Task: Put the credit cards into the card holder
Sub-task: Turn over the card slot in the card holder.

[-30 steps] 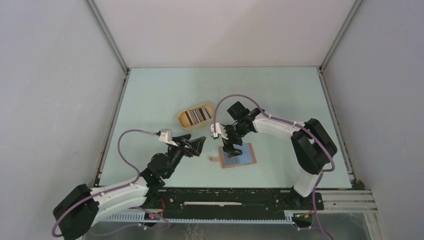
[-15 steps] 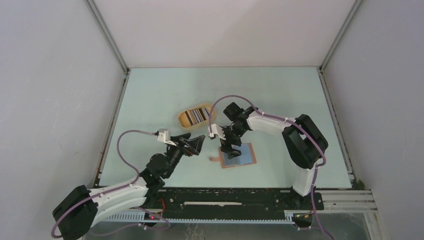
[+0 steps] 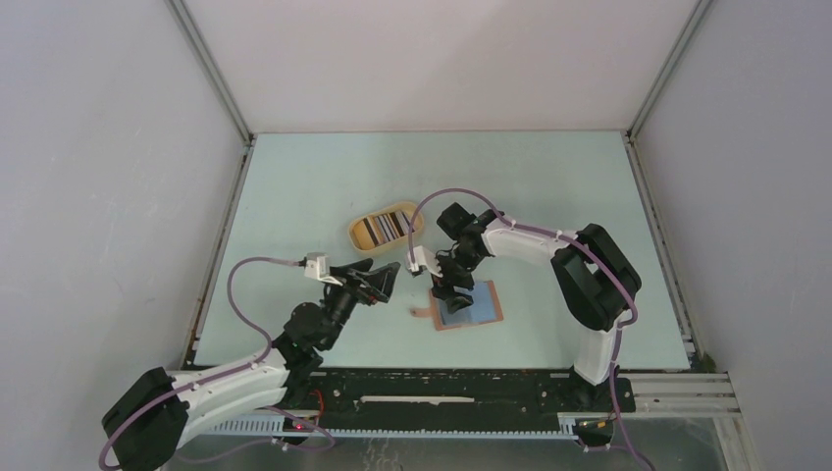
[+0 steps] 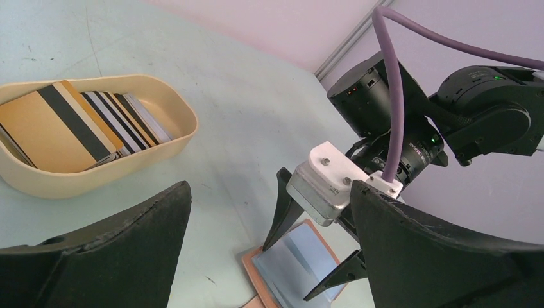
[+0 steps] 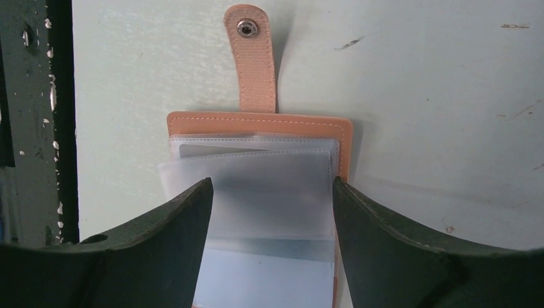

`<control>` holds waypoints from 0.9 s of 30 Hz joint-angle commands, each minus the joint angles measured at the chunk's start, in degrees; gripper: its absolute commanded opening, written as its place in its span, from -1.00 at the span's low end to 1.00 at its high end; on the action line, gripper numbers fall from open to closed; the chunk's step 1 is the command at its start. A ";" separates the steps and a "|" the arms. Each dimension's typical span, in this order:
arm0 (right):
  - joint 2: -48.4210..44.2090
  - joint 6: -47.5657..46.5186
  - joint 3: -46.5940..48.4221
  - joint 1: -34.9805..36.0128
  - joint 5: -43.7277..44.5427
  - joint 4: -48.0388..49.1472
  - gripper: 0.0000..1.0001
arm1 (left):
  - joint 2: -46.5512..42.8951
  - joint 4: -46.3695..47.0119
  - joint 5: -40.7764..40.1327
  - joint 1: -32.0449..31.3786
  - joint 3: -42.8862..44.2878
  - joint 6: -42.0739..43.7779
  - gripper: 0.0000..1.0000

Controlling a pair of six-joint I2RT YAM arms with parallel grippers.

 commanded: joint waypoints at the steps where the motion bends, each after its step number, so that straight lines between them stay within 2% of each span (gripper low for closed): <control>1: -0.32 -0.81 1.97 0.19 -2.40 -1.74 0.51 | -0.43 1.91 -1.61 0.32 -3.77 -0.44 0.96; 12: -1.82 -1.86 1.97 -0.73 -3.82 -3.07 0.32 | -0.16 0.79 -1.36 0.34 -3.09 -0.74 0.95; 17: -1.80 -2.26 1.97 -0.96 -4.17 -3.66 0.26 | -1.56 -2.70 -1.50 0.35 -2.31 -2.63 0.91; 24: -2.25 -2.71 1.97 -1.30 -5.20 -4.55 0.20 | -5.69 -8.89 0.35 0.41 -4.03 -14.27 0.59; 27: -2.24 -2.79 1.97 -1.63 -5.46 -4.73 0.18 | -6.14 -11.48 2.03 0.38 -3.89 -18.70 0.36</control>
